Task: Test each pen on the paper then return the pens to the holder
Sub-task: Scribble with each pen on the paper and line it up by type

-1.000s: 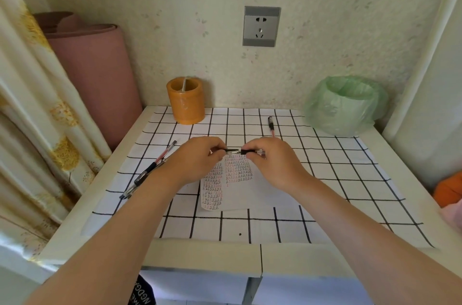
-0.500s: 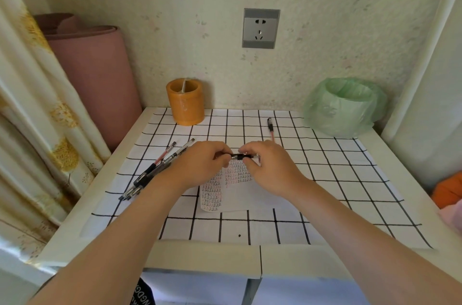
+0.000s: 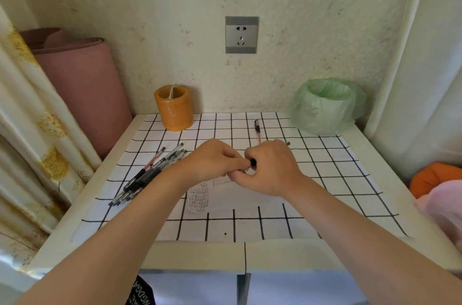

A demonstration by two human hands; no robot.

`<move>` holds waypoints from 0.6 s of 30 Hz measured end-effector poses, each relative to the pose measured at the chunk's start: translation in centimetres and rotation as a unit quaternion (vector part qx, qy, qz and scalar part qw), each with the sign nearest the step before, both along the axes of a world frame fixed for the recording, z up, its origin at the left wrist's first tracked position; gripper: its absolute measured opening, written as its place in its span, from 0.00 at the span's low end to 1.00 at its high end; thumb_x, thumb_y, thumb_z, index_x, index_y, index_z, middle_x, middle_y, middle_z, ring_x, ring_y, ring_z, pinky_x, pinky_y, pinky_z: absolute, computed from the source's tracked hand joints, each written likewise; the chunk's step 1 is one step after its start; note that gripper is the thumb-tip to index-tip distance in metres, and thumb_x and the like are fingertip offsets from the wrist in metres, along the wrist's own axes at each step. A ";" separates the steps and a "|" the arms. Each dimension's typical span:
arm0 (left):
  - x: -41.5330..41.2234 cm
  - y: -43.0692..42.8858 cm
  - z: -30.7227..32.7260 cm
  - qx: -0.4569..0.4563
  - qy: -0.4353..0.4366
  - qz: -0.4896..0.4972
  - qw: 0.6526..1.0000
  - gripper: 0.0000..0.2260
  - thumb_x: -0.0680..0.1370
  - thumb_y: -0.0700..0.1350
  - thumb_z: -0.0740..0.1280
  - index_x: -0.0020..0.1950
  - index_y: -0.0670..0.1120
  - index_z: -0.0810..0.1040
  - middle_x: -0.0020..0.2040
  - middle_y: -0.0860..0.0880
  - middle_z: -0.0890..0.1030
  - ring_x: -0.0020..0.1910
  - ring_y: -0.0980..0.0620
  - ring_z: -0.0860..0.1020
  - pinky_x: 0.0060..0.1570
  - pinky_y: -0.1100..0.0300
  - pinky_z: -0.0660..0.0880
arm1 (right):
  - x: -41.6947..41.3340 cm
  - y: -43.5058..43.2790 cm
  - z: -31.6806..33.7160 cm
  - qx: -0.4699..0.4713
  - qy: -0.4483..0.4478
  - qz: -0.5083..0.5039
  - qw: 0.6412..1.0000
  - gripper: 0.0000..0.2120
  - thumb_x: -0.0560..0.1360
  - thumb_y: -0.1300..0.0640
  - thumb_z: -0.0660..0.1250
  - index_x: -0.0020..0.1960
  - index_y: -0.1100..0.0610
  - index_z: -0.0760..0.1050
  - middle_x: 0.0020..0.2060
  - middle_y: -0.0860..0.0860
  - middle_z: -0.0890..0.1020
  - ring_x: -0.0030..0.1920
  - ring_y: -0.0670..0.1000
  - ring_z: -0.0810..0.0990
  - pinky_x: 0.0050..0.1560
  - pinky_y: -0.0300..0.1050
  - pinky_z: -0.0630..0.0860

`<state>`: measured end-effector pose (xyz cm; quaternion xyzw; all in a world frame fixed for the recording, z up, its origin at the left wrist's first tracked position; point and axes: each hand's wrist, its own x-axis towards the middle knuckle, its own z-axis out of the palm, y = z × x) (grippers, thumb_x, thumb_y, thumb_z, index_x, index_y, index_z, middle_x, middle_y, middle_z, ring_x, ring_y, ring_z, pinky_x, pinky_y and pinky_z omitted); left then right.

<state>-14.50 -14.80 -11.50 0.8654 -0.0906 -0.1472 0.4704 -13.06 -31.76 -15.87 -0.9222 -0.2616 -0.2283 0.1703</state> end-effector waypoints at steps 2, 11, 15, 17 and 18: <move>-0.1 -0.9 0.4 0.013 -0.002 0.003 1.000 0.08 0.74 0.48 0.73 0.41 0.45 0.87 0.36 0.45 0.84 0.32 0.59 0.78 0.42 0.60 0.74 | -0.3 -0.7 0.4 0.008 0.018 -0.008 1.000 0.22 0.65 0.35 0.64 0.28 0.53 0.69 0.18 0.47 0.67 0.22 0.48 0.68 0.28 0.43 0.67; 2.4 -3.9 1.0 0.001 -0.065 0.096 0.993 0.07 0.79 0.47 0.68 0.46 0.46 0.83 0.39 0.53 0.86 0.36 0.56 0.79 0.35 0.64 0.73 | 0.8 -5.8 1.1 0.085 0.189 0.048 0.977 0.07 0.80 0.55 0.64 0.57 0.52 0.70 0.53 0.49 0.75 0.47 0.49 0.75 0.49 0.46 0.75; 4.0 -5.8 0.7 -0.027 -0.080 0.081 0.993 0.09 0.80 0.50 0.66 0.46 0.48 0.84 0.42 0.50 0.85 0.37 0.55 0.78 0.38 0.62 0.72 | 2.3 -8.4 1.9 0.121 0.180 0.006 0.976 0.05 0.79 0.58 0.66 0.53 0.51 0.78 0.46 0.47 0.72 0.42 0.42 0.72 0.44 0.37 0.65; 5.2 -6.6 0.2 0.001 -0.112 0.080 0.990 0.09 0.80 0.50 0.66 0.46 0.50 0.83 0.40 0.52 0.82 0.37 0.55 0.76 0.37 0.63 0.71 | 3.2 -9.8 2.4 0.140 0.184 -0.031 0.972 0.05 0.78 0.58 0.68 0.52 0.51 0.80 0.44 0.48 0.75 0.43 0.45 0.74 0.46 0.40 0.67; 5.8 -7.0 0.0 0.018 -0.129 0.080 0.988 0.07 0.80 0.50 0.65 0.47 0.51 0.83 0.42 0.55 0.81 0.38 0.55 0.76 0.37 0.64 0.70 | 3.8 -10.4 2.8 0.155 0.180 -0.051 0.970 0.06 0.78 0.57 0.68 0.54 0.51 0.81 0.45 0.47 0.77 0.44 0.46 0.75 0.47 0.40 0.68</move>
